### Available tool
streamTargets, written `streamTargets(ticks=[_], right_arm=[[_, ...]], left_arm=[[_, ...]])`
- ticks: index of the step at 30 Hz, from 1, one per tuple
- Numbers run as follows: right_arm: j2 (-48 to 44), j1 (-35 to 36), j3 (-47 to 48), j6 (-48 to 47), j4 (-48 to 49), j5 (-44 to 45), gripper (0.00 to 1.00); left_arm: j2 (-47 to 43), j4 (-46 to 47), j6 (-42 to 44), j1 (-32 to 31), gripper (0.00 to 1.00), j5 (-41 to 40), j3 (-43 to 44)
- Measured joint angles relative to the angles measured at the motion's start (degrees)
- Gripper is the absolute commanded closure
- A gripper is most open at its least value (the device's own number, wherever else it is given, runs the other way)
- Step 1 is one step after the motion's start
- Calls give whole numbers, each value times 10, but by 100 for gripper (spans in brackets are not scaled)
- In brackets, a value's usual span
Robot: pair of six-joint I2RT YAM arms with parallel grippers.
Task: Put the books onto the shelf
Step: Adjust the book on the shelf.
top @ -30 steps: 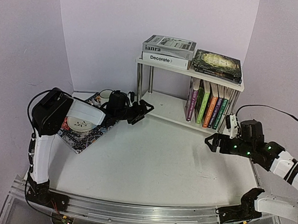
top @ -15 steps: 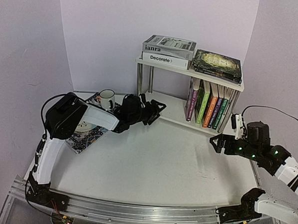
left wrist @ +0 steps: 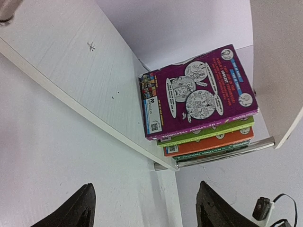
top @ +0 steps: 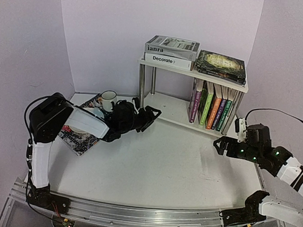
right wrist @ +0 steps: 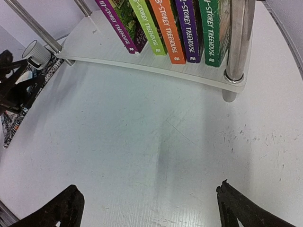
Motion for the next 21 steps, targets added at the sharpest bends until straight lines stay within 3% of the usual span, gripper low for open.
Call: streamTargets(ticks=[10, 21], right_arm=[[65, 33, 0, 52, 69, 12, 2], [213, 201, 22, 67, 162, 127, 2]], left_arm=[[-205, 20, 26, 62, 18, 17, -178], [-306, -19, 90, 139, 9, 71, -294]])
